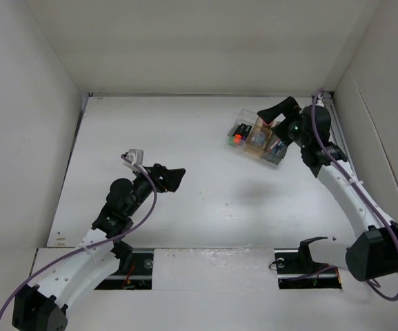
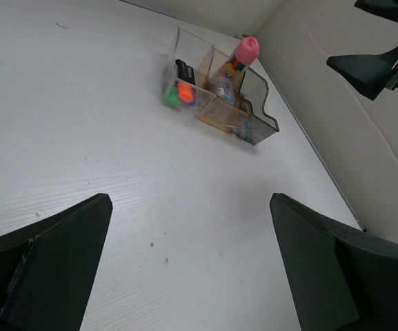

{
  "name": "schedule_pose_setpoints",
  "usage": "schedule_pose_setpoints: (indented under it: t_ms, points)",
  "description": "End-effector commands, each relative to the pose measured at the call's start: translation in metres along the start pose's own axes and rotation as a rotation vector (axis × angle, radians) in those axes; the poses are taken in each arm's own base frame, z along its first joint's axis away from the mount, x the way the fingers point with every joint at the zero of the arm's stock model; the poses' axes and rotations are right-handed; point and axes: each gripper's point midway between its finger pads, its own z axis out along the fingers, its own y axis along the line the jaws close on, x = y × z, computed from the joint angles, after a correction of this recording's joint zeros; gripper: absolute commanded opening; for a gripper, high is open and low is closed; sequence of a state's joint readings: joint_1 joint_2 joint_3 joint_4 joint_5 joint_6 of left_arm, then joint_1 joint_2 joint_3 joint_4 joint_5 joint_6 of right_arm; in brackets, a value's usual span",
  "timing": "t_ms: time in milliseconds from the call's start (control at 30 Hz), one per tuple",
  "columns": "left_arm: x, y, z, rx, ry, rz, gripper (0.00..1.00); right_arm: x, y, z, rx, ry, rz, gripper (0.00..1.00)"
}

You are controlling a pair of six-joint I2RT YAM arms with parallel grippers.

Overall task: Sort the stationery into containers
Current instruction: Reset both arms

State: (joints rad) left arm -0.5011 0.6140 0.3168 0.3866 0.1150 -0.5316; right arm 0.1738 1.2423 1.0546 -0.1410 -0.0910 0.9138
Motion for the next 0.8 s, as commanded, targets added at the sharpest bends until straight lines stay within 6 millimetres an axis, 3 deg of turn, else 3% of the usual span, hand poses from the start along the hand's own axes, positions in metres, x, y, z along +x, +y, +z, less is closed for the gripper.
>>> schedule_pose_setpoints:
  t_ms: [0, 67, 100, 233, 333, 400, 567, 667, 700, 767]
  points:
    - [-0.030, -0.025, 0.000, 0.090, -0.083, 0.022, 1.00, 0.009, 0.068, -0.027, -0.201, 0.015, -0.070, 1.00]
    - [-0.032, -0.027, -0.002, 0.095, -0.092, 0.023, 1.00, 0.023, 0.087, -0.043, -0.266, 0.039, -0.120, 1.00]
    - [-0.035, -0.029, -0.003, 0.102, -0.102, 0.024, 1.00, 0.040, 0.101, -0.051, -0.309, 0.077, -0.146, 1.00]
    - [-0.033, -0.028, -0.007, 0.108, -0.111, 0.025, 1.00, 0.079, 0.139, -0.080, -0.453, 0.150, -0.262, 1.00]
    - [-0.030, -0.027, -0.007, 0.102, -0.100, 0.015, 1.00, 0.112, 0.144, -0.092, -0.479, 0.213, -0.340, 1.00]
    - [-0.031, -0.025, -0.006, 0.093, -0.106, 0.014, 1.00, 0.122, 0.148, -0.100, -0.490, 0.218, -0.370, 1.00]
    - [-0.029, -0.040, -0.008, 0.170, -0.080, 0.031, 1.00, 0.185, 0.132, -0.118, -0.502, 0.350, -0.440, 1.00]
    - [-0.030, -0.042, -0.008, 0.183, -0.082, 0.033, 1.00, 0.219, 0.109, -0.125, -0.482, 0.415, -0.448, 1.00]
    - [-0.026, -0.041, -0.008, 0.185, -0.069, 0.033, 1.00, 0.244, 0.093, -0.130, -0.479, 0.472, -0.461, 1.00]
    - [-0.026, -0.041, -0.010, 0.190, -0.077, 0.034, 1.00, 0.259, 0.079, -0.137, -0.470, 0.495, -0.446, 1.00]
